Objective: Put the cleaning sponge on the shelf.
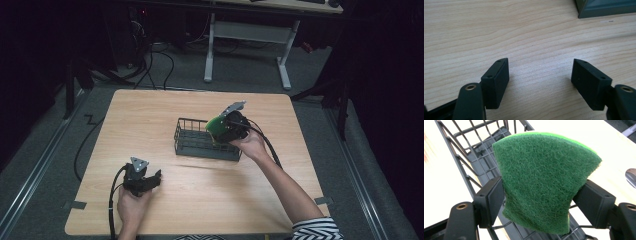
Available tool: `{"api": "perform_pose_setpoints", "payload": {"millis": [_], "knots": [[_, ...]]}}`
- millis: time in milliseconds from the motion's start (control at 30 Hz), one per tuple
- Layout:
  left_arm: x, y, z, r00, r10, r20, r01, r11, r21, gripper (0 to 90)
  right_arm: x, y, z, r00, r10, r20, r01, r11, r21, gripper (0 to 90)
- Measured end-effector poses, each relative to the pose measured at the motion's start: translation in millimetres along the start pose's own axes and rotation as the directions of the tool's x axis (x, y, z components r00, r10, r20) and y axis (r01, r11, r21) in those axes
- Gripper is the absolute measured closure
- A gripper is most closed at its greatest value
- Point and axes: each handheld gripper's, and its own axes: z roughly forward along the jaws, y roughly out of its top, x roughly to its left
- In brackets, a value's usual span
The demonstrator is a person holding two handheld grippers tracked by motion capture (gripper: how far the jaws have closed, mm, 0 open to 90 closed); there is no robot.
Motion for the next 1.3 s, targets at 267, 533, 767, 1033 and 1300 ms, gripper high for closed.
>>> {"api": "perform_pose_setpoints", "payload": {"millis": [267,533,767,1033,1300], "knots": [[0.0,0.0,0.0,1.0000,0.000,0.000,0.000,1.0000,0.000,31.0,-0.5,0.0,-0.6,0.9995,0.013,-0.029,-0.014,1.000,-0.025,25.2],[0.0,0.0,0.0,1.0000,0.000,0.000,0.000,1.0000,0.000,31.0,-3.5,-3.1,-5.9,0.9983,0.043,-0.039,-0.046,0.997,-0.058,28.3],[0.0,0.0,0.0,1.0000,0.000,0.000,0.000,1.0000,0.000,31.0,-8.5,-11.6,-17.3,0.9965,0.074,-0.039,-0.078,0.991,-0.109,35.9],[0.0,0.0,0.0,1.0000,0.000,0.000,0.000,1.0000,0.000,31.0,-16.6,-25.9,-39.7,0.9902,0.136,-0.029,-0.139,0.978,-0.153,36.6],[0.0,0.0,0.0,1.0000,0.000,0.001,0.000,1.0000,0.000,31.0,-28.0,-45.3,-64.7,0.9787,0.205,0.002,-0.201,0.962,-0.183,37.4]]}}
